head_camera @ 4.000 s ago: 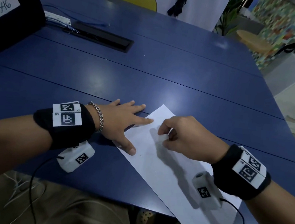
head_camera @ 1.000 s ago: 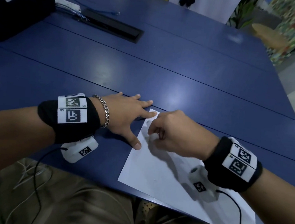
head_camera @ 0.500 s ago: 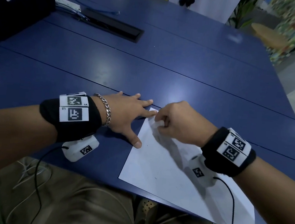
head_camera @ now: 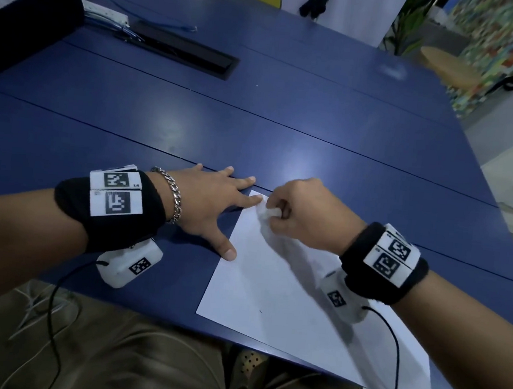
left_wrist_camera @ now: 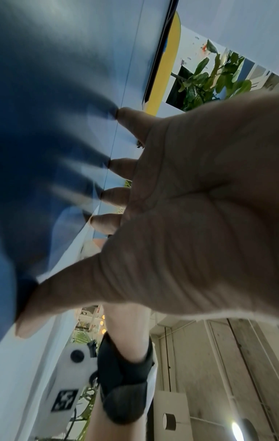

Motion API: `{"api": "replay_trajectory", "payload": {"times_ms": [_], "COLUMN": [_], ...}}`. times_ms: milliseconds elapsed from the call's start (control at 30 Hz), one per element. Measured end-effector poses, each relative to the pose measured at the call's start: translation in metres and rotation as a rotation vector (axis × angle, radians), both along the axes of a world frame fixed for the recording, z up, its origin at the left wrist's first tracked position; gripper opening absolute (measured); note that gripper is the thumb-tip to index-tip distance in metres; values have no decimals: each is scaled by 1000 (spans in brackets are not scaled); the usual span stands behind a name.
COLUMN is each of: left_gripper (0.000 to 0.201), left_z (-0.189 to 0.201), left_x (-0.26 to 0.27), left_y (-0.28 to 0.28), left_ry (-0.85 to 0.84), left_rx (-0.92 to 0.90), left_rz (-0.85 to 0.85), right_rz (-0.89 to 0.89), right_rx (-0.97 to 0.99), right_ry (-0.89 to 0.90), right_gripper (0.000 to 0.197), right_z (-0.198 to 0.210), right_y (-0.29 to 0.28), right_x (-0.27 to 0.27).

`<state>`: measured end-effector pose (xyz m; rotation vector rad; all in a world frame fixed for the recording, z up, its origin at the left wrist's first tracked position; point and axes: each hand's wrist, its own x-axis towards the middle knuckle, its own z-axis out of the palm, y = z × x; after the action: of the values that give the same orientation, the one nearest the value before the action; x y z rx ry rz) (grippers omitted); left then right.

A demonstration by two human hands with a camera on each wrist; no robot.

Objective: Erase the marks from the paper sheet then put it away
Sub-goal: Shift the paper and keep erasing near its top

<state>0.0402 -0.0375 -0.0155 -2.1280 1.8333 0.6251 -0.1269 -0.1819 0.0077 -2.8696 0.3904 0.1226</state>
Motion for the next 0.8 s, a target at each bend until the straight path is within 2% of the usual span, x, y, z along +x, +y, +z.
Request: {"api": "replay_trajectory", "payload": {"times_ms": [200,300,400,433,533,567,633,733,800], "left_gripper": [126,126,122,116,72,64,66,91,94], "left_z": [3,5,7,6,3,2,1,-3,-5], "left_x": [-1,-3,-9,-11,-14,-15,-15,-12,-11], "left_y": [0,2,8,10,13,13,9,2,-1], "left_ry": [9,-5,-43,-50,24,70,120,55,53], "left_rx": [3,-16,-56,-82,-309,-362,-366,-181,-90], "left_rz": [8,-4,-45,-54,-19,-6,-20,-69,-56], "right_rz": [101,-40,-156,-174,-175,-159,-123,-99,-69], "right_rx": [94,56,50,61,76,72,60,57,79], "right_ry": [101,48,83,91,77,83,102,103,77], "right_gripper": [17,19,16,14,7,7,11,19,22], "right_z": [6,8,5,4,4,5,7,11,12], "right_y": [13,-11,-21,-20,-15,-14,-15,-11,-3], "right_x": [-26,-39,-57,-61,-66,-65,-61,-54,-48]}}
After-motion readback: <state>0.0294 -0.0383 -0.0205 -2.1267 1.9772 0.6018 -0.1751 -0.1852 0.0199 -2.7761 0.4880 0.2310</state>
